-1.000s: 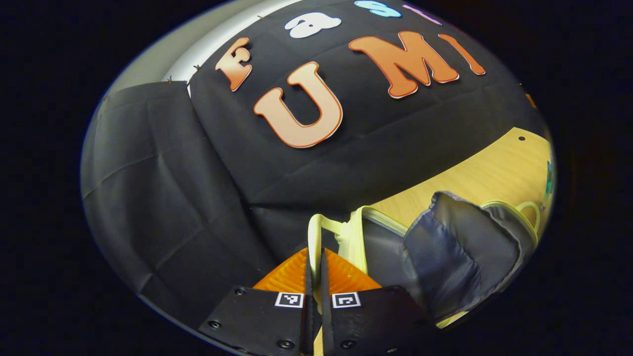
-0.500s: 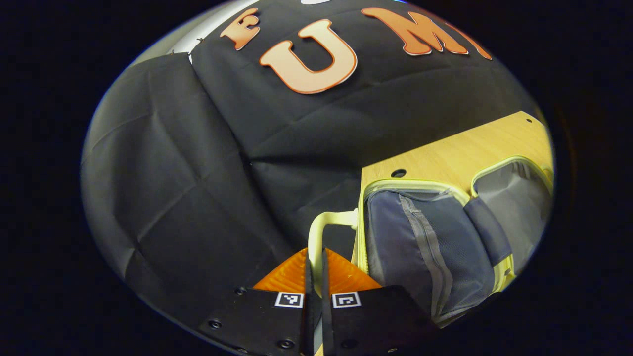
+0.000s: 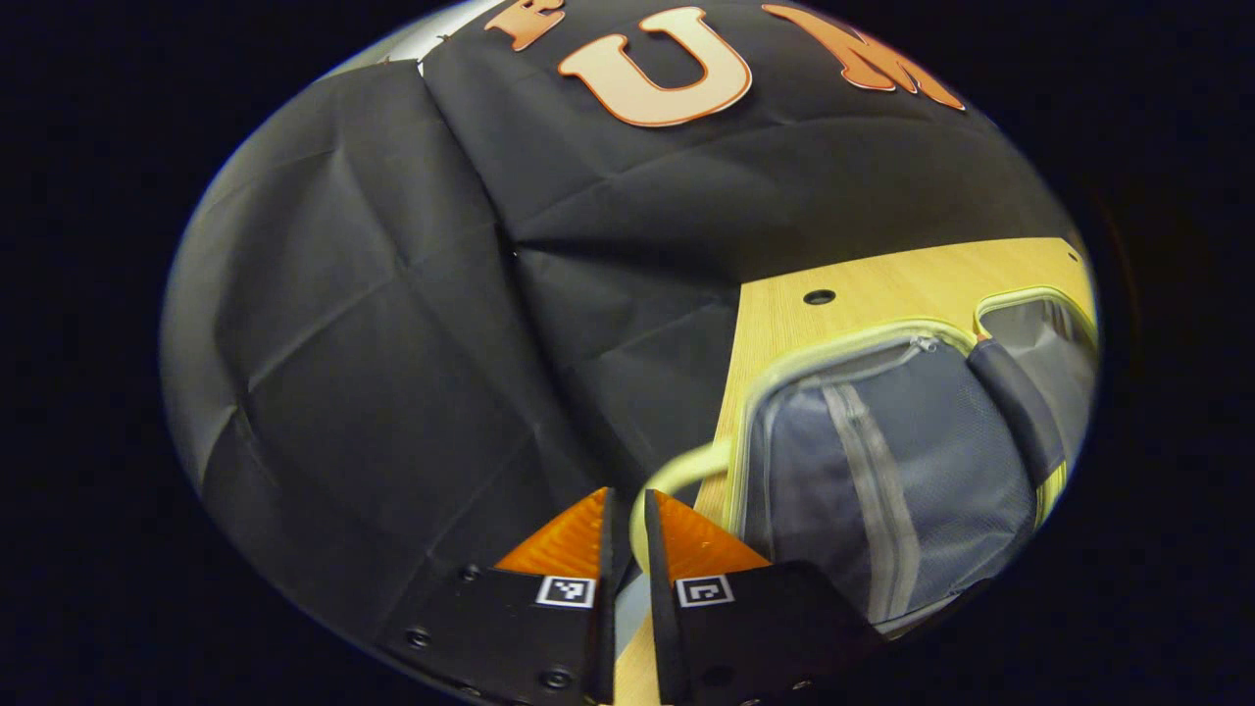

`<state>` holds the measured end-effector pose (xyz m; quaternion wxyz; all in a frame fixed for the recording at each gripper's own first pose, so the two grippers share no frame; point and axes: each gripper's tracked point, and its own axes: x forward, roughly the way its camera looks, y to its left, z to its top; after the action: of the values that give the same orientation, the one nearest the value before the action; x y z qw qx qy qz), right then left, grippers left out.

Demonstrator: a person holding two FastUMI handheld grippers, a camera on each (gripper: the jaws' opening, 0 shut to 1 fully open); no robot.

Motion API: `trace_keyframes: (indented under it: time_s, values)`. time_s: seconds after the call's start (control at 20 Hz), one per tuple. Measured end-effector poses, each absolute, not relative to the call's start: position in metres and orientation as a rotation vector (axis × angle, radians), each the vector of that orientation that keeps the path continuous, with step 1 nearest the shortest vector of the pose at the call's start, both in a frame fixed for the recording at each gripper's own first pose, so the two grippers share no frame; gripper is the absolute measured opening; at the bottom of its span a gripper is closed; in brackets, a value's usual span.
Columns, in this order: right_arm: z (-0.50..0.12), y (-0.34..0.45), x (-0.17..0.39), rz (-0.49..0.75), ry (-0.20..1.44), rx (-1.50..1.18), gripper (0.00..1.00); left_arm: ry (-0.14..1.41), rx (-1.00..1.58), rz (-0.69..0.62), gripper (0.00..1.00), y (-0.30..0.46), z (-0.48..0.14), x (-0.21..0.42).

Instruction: First open the suitcase, pack the skin care products into it, and then close the suitcase.

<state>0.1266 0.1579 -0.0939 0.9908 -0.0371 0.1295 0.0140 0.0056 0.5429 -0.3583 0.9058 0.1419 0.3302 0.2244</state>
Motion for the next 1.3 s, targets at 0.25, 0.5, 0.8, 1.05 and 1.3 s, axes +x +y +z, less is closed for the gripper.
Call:
trace_keyframes:
  time_s: [0.25, 0.5, 0.8, 1.05, 1.3]
  values:
    - [-0.095, 0.141, 0.121, 0.007, 0.252, -0.061, 0.94, 0.517, 0.299, 0.368, 0.49, 0.468, -0.301, 0.040]
    - [-0.102, 0.114, 0.110, -0.015, 0.253, -0.044, 0.94, 0.381, 0.266, 0.226, 0.79, 0.362, -0.248, 0.076]
    - [-0.117, 0.070, 0.091, -0.044, 0.275, -0.038, 0.94, 0.328, 0.235, 0.063, 0.98, 0.243, -0.228, 0.083]
    - [-0.138, 0.045, 0.076, -0.039, 0.312, -0.032, 0.94, 0.325, 0.200, -0.045, 0.98, 0.150, -0.228, 0.082]
    - [-0.159, 0.019, 0.066, -0.026, 0.343, -0.024, 0.94, 0.360, 0.170, -0.162, 0.98, 0.054, -0.238, 0.068]
